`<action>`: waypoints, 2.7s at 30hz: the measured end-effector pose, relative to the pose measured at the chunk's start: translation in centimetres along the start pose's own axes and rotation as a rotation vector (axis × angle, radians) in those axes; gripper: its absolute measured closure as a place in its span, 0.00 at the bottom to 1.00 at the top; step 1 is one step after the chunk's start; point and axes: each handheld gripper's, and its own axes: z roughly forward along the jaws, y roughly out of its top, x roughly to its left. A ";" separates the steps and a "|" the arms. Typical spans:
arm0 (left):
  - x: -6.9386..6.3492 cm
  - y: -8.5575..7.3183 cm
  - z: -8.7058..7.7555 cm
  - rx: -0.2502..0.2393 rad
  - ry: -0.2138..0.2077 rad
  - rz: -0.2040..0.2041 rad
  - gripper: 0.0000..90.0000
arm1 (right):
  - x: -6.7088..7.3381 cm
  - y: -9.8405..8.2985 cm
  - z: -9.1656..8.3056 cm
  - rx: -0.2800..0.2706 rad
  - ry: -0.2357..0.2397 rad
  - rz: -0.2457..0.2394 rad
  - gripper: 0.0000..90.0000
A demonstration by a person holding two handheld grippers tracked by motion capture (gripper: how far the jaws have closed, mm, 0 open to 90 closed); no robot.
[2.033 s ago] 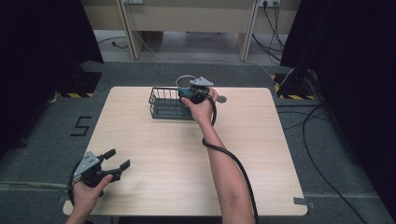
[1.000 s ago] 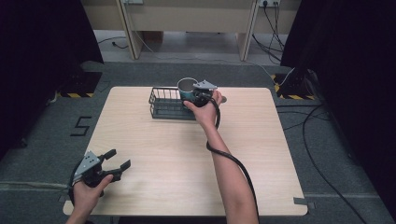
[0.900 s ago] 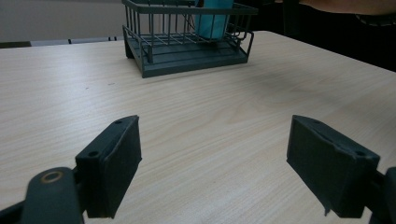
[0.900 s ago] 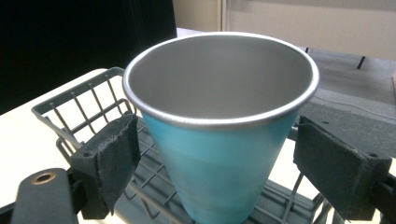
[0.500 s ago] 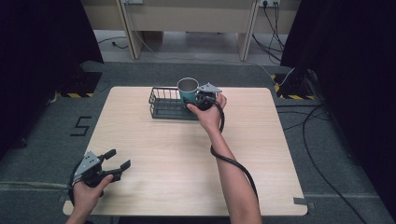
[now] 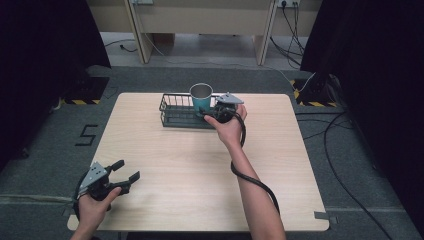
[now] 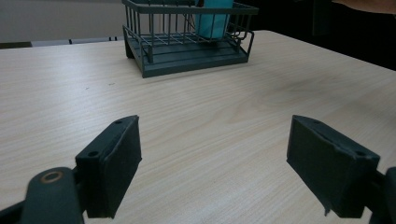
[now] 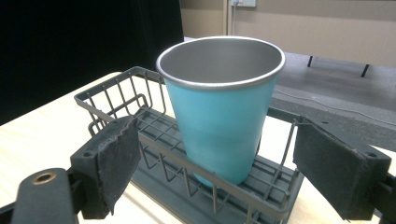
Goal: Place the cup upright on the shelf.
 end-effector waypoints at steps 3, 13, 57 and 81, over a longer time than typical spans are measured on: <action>0.0 0.0 0.0 0.000 0.000 0.000 0.19 | -0.1 -0.4 -0.5 -0.002 0.005 0.002 0.17; 0.0 0.0 0.0 0.002 0.000 -0.001 0.19 | -0.3 -0.9 -2.4 -0.013 0.009 -0.011 0.18; 0.0 0.0 0.0 0.008 0.005 0.001 0.19 | -1.7 -5.0 -10.1 0.035 -0.025 -0.010 0.18; 0.0 -0.1 0.1 0.011 0.008 0.003 0.19 | -2.9 -7.7 -14.7 0.049 -0.071 0.011 0.18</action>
